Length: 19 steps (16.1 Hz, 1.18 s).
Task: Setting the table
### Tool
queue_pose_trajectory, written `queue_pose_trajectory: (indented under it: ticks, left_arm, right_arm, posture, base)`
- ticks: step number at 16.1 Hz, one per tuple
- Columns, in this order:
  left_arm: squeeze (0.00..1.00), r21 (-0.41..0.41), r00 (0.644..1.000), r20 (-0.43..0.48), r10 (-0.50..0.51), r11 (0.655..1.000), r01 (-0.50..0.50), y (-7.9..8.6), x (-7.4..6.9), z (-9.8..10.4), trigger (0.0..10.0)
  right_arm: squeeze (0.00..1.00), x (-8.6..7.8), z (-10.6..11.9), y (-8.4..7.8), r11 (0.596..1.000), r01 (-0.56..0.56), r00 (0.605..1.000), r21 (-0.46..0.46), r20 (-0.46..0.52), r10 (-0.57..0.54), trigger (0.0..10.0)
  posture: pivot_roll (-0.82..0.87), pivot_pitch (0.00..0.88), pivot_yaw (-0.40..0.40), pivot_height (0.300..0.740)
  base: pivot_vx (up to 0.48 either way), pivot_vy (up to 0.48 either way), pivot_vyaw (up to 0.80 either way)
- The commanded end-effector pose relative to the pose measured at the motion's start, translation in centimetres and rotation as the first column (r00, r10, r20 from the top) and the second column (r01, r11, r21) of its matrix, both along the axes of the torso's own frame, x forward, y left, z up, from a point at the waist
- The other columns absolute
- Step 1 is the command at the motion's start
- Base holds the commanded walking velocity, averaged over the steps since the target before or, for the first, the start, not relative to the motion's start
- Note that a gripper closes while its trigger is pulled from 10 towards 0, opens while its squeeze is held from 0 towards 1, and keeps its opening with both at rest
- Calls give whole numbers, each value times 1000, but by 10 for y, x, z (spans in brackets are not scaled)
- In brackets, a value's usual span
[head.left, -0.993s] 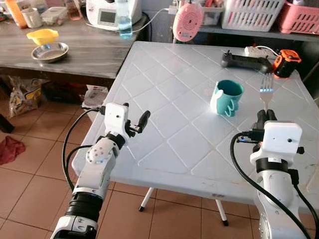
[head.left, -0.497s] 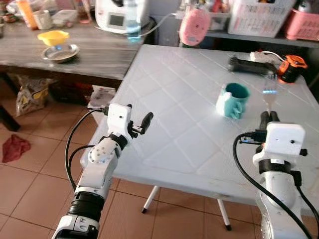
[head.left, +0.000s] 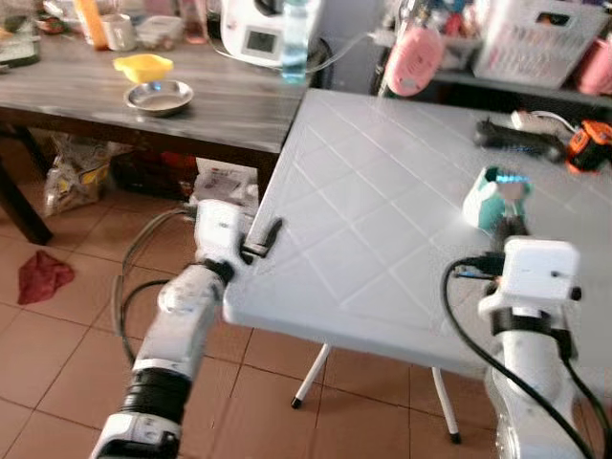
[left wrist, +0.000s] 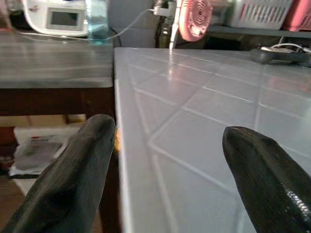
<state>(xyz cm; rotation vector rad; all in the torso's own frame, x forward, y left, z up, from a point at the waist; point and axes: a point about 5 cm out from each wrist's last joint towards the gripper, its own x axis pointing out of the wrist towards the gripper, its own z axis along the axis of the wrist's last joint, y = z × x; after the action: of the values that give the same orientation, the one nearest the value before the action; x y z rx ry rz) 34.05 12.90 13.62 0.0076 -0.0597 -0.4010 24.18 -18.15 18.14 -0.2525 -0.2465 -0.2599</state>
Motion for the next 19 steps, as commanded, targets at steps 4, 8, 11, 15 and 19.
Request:
queue_pose_trajectory:
  ticks: [4,8,11,15,19]
  left_arm:
    - [0,8,999,-14,-30,1000,30,-8,-1,-3,10000]
    - [0,9,999,-14,-34,999,34,-10,-1,-3,10000]
    - [0,9,999,-17,-37,999,37,-11,-1,-4,10000]
    - [0,17,999,-19,-42,999,42,-12,-1,-5,10000]
    - [0,16,999,-26,-46,999,46,-15,-2,-7,10000]
  right_arm:
    - [0,-3,5,-7,999,31,999,-12,19,-31,10000]
    - [0,-2,5,-8,999,39,999,-17,21,-39,10000]
    - [0,-3,4,-9,999,46,999,-19,19,-46,10000]
    - [0,-2,4,-8,999,42,999,-18,15,-42,10000]
    - [0,-3,2,-9,999,46,999,-22,10,-46,10000]
  posture:
    - [27,84,-14,740]
    - [26,83,-15,740]
    - [25,82,-16,740]
    - [21,84,-19,740]
    - [17,86,-20,740]
  base:
    - [0,480,0]
    - [0,463,0]
    - [0,480,0]
    - [0,480,0]
    - [0,480,0]
